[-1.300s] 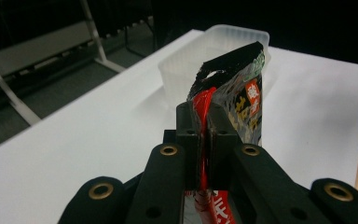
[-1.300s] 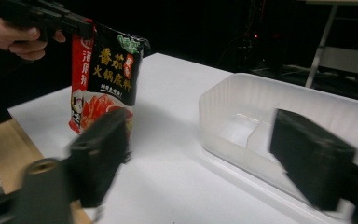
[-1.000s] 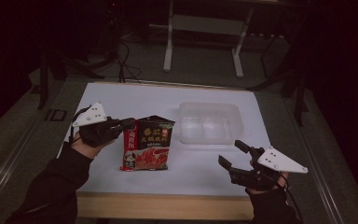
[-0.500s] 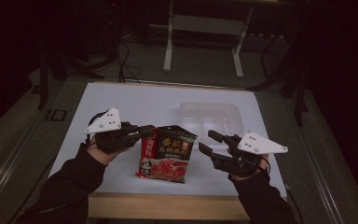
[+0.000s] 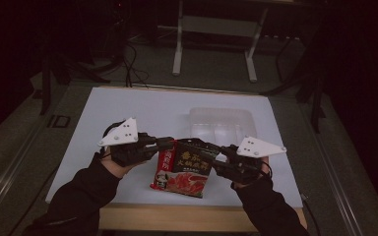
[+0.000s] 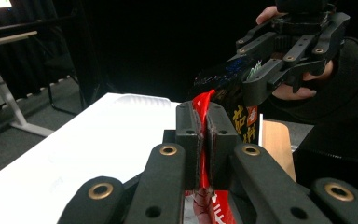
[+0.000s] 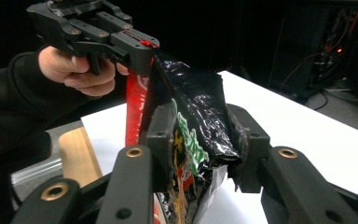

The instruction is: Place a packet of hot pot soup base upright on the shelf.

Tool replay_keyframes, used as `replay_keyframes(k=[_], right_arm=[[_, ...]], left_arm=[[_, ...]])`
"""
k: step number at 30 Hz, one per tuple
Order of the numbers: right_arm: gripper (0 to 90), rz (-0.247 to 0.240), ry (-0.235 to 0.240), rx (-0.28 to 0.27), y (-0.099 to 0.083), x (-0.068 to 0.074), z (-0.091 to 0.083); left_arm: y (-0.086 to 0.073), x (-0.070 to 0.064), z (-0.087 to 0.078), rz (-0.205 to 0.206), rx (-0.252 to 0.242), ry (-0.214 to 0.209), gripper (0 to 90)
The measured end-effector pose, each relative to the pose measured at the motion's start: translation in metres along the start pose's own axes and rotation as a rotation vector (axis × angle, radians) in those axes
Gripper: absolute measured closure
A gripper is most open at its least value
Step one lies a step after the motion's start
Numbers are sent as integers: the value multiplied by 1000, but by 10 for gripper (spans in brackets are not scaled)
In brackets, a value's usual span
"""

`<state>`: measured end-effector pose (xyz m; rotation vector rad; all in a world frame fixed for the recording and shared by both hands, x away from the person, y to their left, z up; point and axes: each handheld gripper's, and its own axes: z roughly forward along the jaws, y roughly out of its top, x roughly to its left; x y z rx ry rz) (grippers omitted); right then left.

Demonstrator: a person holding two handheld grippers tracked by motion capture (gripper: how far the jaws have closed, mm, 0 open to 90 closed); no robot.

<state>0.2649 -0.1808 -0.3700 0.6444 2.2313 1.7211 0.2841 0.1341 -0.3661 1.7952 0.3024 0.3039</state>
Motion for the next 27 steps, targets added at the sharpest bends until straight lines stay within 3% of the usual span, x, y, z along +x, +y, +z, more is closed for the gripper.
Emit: replay_keyframes(k=[6,9,17,20,22,26,27], right_arm=[[689,0,12,17,1,-1,0],[718,37,17,37,4,0,0],[744,61,-8,63,13,8,-2],[744,67,-10,58,15,8,-4],[747,52,-32,41,19,9,-9],[747,55,-59,25,23,8,-16],[747,55,-59,25,23,8,-16]], left_arm=[[-2,1,1,-15,-13,2,867],[-2,2,1,-27,-12,2,867],[-1,10,1,-74,-24,-38,828],[0,11,1,-78,-21,-42,742],[3,11,-4,-69,-65,-31,611],[4,13,-9,-78,-92,-41,535],[4,16,-15,-82,-85,-14,535]])
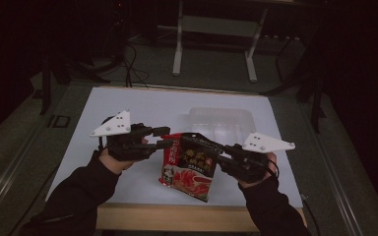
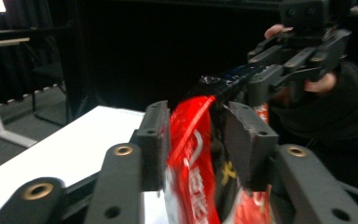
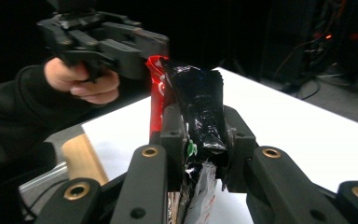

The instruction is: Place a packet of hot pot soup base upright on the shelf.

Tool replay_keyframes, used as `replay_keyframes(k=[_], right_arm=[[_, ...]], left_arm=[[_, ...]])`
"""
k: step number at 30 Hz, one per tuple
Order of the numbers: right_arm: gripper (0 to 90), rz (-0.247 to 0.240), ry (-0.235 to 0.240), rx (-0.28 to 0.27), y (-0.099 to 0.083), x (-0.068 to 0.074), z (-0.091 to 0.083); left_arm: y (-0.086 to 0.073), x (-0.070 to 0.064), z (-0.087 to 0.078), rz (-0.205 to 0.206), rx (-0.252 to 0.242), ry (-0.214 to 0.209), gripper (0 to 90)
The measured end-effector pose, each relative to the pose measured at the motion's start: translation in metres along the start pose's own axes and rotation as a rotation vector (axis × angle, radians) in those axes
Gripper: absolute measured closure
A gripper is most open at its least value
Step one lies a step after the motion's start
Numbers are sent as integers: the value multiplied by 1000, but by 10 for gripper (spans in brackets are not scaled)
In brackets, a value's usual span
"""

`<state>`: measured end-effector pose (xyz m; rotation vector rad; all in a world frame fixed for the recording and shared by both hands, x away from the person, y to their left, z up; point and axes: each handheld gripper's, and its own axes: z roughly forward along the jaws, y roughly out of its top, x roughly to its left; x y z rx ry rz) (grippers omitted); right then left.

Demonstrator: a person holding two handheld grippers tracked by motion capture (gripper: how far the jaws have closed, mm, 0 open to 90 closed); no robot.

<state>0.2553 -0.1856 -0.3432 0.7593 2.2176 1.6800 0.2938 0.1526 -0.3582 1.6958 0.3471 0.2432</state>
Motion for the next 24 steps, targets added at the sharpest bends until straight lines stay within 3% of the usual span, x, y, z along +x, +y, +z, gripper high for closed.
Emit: replay_keyframes(k=[1,2,7,9,11,13,15,18,21,24], right_arm=[[747,12,-20,-26,5,-5,-8],[747,15,-31,-38,7,-6,-11],[746,27,-87,-87,19,-14,-25],[746,33,-106,-107,23,-17,-30],[746,36,-120,-116,25,-19,-32],[746,39,-151,-138,30,-23,-37],[745,46,-192,-156,36,-29,-41],[744,52,-234,-173,40,-38,-45],[745,61,-277,-189,42,-46,-49],[744,63,-318,-198,43,-52,-53]], left_arm=[[-1,2,-2,-11,0,-1,433],[-3,3,-4,-18,4,7,387],[-13,6,-11,-18,1,18,290],[-18,9,-12,-45,16,31,184],[-22,11,-12,-62,20,25,154],[-31,12,-10,-73,35,62,125],[-39,13,-8,-101,53,79,15],[-51,15,-9,-126,57,92,15],[-64,15,-12,-119,33,140,15],[-75,17,-17,-148,27,179,14]])
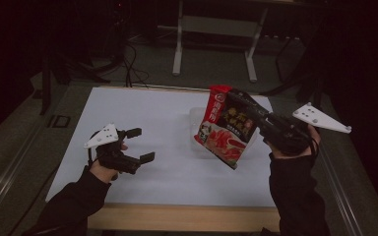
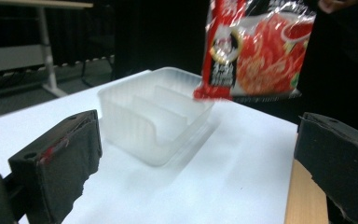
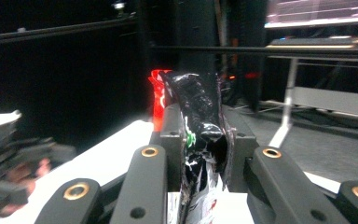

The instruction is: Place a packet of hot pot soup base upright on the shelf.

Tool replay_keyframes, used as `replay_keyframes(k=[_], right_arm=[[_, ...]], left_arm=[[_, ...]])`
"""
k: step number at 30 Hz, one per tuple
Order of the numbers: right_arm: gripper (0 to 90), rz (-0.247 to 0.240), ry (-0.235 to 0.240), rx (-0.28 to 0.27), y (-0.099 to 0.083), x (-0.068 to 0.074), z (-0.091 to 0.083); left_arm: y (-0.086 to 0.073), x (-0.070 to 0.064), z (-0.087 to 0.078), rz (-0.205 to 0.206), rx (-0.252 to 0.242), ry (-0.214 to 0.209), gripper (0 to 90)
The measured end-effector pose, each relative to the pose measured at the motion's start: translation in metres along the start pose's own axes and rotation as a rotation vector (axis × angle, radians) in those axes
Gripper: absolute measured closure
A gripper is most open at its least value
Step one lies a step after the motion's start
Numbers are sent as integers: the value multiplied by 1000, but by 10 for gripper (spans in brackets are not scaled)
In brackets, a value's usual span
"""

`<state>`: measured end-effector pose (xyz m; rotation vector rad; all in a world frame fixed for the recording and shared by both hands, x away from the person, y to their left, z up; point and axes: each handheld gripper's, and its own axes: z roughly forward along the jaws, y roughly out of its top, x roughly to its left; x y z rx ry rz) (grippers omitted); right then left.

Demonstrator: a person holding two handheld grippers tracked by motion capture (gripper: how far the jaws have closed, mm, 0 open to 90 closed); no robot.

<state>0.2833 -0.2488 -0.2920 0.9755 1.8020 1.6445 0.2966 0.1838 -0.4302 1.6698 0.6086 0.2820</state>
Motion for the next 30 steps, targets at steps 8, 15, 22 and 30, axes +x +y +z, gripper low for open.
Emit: replay_keyframes(k=[8,15,22,30], right_arm=[[745,2,-137,-51,12,-23,2],[744,21,-247,-85,20,-45,10],[745,21,-362,-65,14,-65,22],[746,39,-453,-26,-3,-86,45]], left_arm=[[-31,7,-9,-54,66,51,14],[-56,6,-14,10,63,132,14],[-64,11,-14,-7,31,158,15],[-66,8,-12,8,38,157,15]])
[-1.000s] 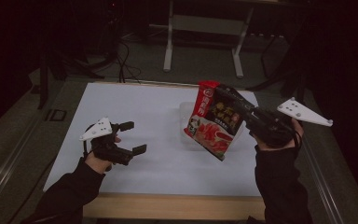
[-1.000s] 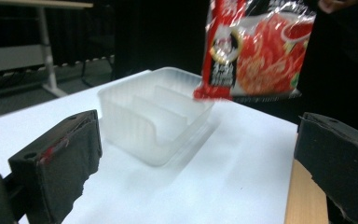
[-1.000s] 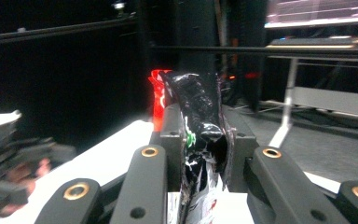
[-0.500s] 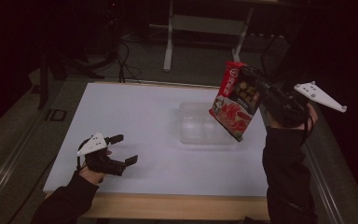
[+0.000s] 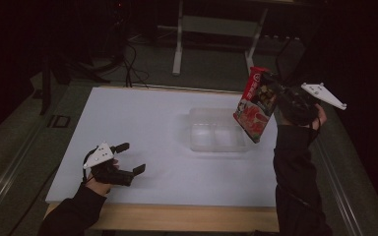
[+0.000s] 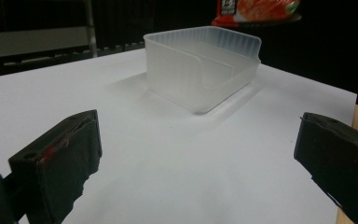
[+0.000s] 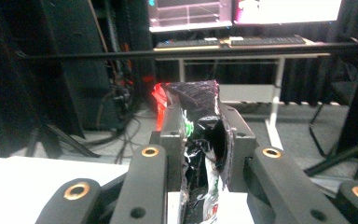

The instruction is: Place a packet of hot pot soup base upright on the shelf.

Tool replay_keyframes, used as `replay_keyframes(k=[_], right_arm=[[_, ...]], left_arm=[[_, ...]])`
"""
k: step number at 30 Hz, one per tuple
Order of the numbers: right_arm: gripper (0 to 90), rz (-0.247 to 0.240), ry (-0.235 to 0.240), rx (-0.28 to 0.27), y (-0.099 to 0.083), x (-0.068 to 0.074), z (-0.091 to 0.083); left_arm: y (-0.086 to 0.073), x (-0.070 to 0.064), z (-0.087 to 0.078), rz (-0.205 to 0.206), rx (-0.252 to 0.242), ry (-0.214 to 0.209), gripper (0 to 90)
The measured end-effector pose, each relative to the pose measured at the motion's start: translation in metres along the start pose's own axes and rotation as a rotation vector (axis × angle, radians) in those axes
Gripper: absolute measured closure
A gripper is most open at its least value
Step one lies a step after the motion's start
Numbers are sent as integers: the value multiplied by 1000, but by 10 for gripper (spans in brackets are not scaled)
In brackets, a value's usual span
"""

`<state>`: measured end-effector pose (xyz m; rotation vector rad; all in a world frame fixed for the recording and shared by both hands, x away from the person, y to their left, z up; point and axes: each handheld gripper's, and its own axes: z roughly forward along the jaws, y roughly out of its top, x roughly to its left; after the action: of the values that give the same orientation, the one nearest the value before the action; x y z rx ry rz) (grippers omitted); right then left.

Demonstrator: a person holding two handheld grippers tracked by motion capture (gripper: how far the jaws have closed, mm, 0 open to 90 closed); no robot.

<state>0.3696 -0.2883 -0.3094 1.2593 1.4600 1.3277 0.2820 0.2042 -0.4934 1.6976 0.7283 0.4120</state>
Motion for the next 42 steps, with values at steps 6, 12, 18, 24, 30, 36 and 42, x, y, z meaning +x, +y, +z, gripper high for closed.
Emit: replay_keyframes(k=[6,12,18,24,30,36,42], right_arm=[[747,-22,-53,37,-11,-3,20],[746,-45,-91,57,-24,-5,36],[746,-13,-88,82,-38,-6,48],[745,36,-103,79,-53,-4,57],[745,57,-108,81,-65,-2,59],[744,53,-104,82,-73,-2,55],[745,39,-108,85,-77,-6,51]], left_arm=[[-1,2,-1,-18,-15,0,15],[-1,3,-2,-24,-35,-21,15],[-1,3,-3,-30,-43,-30,15],[-1,4,-4,-33,-45,-38,14],[-1,3,-3,-25,-39,-40,15],[-1,3,-3,-26,-38,-45,15],[-1,4,-5,-31,-40,-42,15]])
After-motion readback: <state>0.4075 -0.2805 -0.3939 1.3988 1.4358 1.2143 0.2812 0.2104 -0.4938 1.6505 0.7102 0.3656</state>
